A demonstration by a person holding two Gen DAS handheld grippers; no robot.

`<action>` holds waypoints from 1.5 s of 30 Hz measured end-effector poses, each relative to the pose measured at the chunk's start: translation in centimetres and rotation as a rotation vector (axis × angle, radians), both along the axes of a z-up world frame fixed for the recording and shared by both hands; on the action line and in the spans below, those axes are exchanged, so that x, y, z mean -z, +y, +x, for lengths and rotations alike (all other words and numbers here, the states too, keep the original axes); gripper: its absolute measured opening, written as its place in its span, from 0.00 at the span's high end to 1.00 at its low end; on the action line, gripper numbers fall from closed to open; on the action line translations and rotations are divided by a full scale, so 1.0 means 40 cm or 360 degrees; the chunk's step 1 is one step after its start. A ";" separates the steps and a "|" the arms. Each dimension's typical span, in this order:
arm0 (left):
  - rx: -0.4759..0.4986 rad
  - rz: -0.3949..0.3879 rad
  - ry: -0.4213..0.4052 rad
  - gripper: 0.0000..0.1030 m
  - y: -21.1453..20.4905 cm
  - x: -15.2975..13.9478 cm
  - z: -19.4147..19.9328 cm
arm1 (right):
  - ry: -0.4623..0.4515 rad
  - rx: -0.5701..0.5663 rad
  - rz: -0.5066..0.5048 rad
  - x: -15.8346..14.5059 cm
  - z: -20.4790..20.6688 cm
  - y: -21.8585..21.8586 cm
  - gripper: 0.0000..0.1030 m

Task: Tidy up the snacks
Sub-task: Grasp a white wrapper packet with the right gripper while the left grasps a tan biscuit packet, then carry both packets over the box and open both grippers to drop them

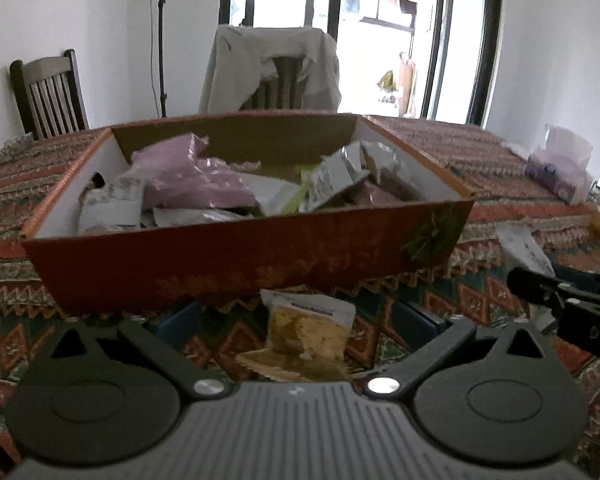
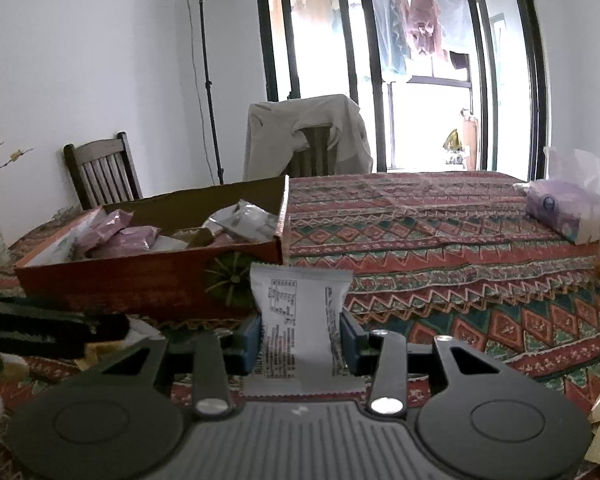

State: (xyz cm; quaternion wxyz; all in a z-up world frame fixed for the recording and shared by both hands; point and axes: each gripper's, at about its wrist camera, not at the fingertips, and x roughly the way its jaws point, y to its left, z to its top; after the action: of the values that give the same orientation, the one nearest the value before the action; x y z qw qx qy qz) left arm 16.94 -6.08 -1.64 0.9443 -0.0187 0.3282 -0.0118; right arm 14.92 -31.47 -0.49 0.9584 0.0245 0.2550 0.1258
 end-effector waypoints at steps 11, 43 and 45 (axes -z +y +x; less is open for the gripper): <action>-0.0016 0.0086 0.0112 0.22 -0.039 0.046 0.045 | 0.0022 -0.0042 0.0051 0.013 0.007 -0.005 0.61; 0.0082 -0.0089 -0.0347 0.57 0.026 -0.152 -0.055 | -0.0157 -0.0100 0.0039 -0.103 -0.005 0.061 0.61; 0.0075 -0.0097 -0.0372 0.57 0.034 -0.164 -0.046 | -0.0177 -0.0101 0.0038 -0.116 0.007 0.070 0.61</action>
State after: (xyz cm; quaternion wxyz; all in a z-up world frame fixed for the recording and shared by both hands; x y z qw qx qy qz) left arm 15.11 -4.71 4.91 0.9747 -0.0381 0.2156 -0.0459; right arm 15.21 -28.66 4.17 0.9663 0.0208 0.2006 0.1603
